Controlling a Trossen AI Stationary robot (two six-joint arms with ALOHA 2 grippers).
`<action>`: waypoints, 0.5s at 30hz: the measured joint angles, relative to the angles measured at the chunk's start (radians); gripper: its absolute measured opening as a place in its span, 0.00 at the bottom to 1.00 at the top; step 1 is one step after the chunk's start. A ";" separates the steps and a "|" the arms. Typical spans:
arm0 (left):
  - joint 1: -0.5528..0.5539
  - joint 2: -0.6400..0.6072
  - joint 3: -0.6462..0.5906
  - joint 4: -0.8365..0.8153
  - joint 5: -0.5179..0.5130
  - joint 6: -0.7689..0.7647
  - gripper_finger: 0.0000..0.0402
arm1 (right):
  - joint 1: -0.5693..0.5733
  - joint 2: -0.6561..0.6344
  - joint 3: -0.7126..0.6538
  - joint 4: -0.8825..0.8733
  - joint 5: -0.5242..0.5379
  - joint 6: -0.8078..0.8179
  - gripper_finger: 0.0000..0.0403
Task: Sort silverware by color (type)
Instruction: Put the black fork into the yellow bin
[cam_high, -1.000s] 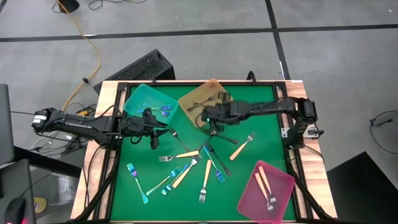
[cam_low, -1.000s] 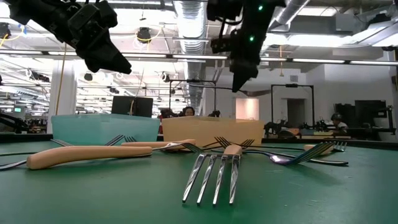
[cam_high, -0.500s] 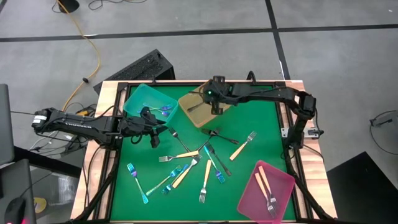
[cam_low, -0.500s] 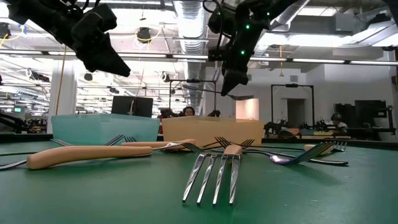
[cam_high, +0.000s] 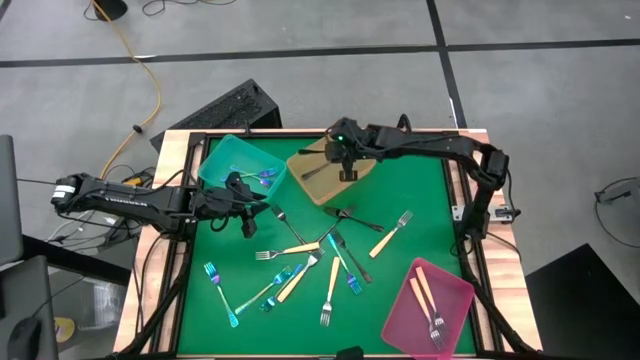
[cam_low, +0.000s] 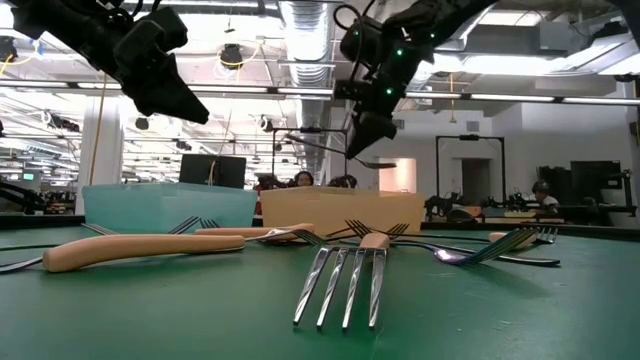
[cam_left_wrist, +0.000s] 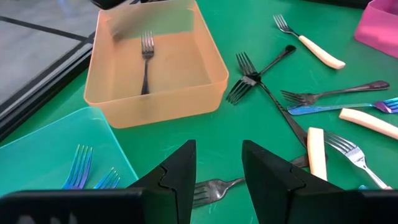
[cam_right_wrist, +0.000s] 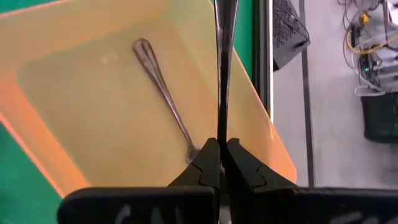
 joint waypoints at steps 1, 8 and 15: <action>0.000 0.000 0.000 0.000 -0.001 0.002 0.28 | -0.001 0.000 0.000 0.000 0.000 0.011 0.07; 0.000 0.000 0.000 0.000 -0.002 0.012 0.28 | -0.010 0.094 0.002 0.014 0.013 0.039 0.07; 0.000 0.000 0.000 -0.006 -0.001 0.012 0.28 | -0.001 0.149 0.021 -0.006 0.031 0.022 0.07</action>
